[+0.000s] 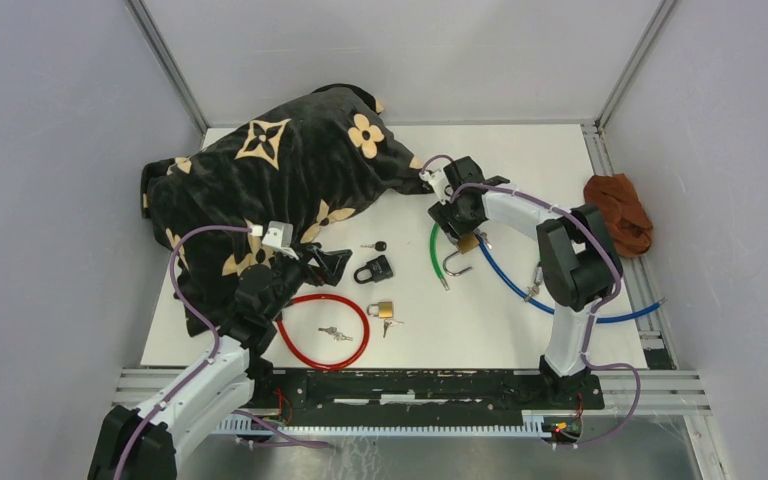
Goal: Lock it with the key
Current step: Pick up the lock from the center of the board.
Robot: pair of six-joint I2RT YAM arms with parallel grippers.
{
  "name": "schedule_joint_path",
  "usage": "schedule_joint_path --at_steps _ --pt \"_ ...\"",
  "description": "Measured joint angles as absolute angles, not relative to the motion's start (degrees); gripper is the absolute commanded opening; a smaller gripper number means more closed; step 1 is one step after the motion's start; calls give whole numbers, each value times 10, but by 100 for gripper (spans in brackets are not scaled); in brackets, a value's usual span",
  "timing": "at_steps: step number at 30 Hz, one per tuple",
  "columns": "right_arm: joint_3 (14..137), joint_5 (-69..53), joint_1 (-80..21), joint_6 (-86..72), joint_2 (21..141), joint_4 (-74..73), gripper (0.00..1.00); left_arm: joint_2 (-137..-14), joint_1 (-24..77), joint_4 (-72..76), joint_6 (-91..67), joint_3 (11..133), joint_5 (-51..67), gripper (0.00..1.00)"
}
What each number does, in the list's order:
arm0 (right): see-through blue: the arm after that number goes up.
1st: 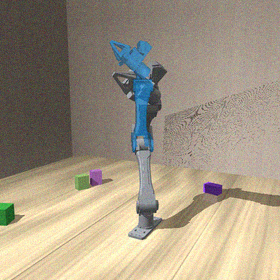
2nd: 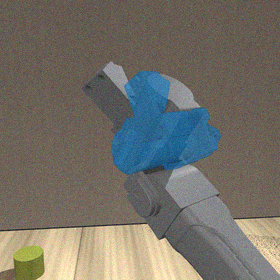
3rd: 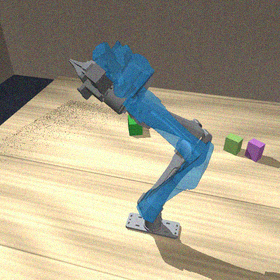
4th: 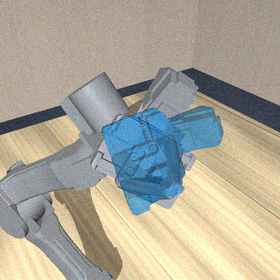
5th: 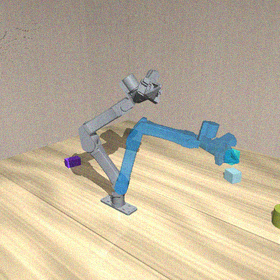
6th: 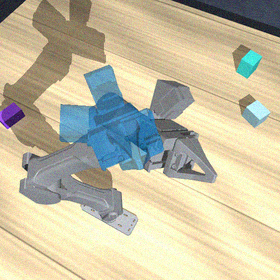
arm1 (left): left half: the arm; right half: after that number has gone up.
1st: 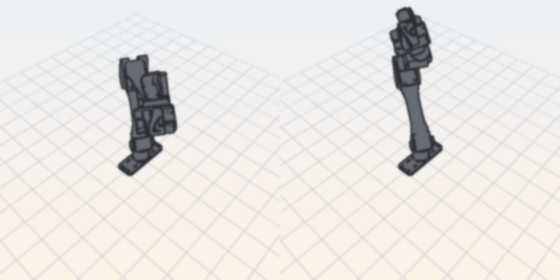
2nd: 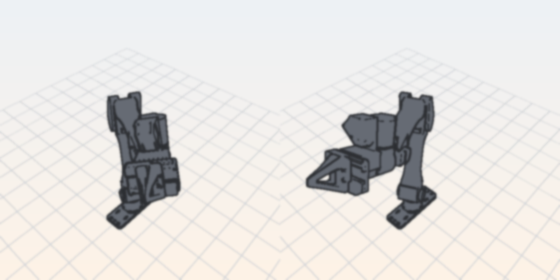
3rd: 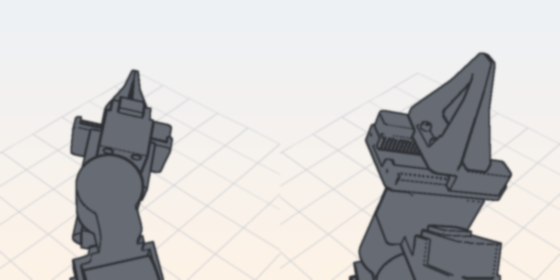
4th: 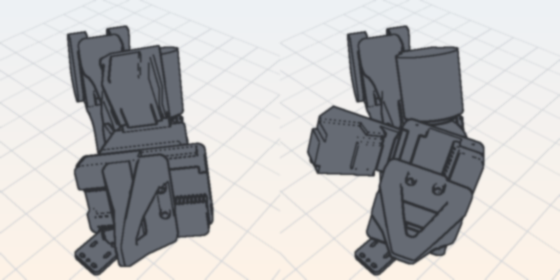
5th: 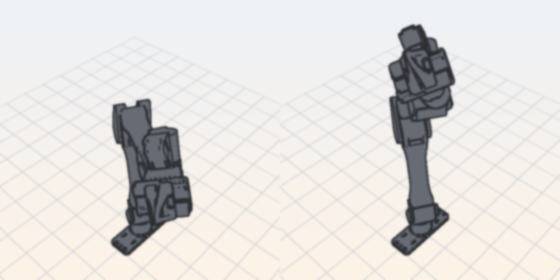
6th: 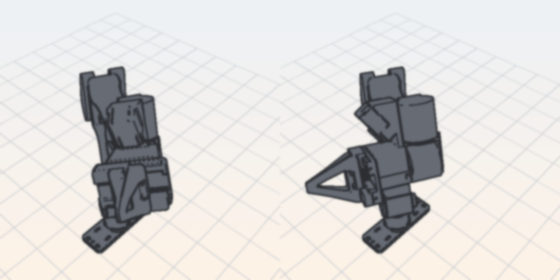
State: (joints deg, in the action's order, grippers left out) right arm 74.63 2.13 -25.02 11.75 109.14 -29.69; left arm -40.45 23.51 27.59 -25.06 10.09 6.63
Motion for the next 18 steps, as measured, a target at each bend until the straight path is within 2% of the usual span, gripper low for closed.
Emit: schedule_joint_path --at_steps 7,9,11,13,15,16,18 --pt "761 26 -250 133 1117 -300 67 -409 232 276 -251 100 72 99" --pt "764 25 -250 134 1121 -301 58 -409 232 276 -251 99 76 99" --pt "767 22 -250 135 1124 -303 41 -409 232 276 -251 99 76 99" --pt "767 23 -251 133 1124 -302 17 -409 231 276 -251 99 77 98" --pt "767 22 -251 133 1124 -303 3 -409 230 276 -251 99 79 95" --pt "767 22 -251 133 1124 -303 0 -409 229 276 -251 99 81 91" --pt "767 22 -251 133 1124 -303 0 -409 229 278 -251 99 96 87"
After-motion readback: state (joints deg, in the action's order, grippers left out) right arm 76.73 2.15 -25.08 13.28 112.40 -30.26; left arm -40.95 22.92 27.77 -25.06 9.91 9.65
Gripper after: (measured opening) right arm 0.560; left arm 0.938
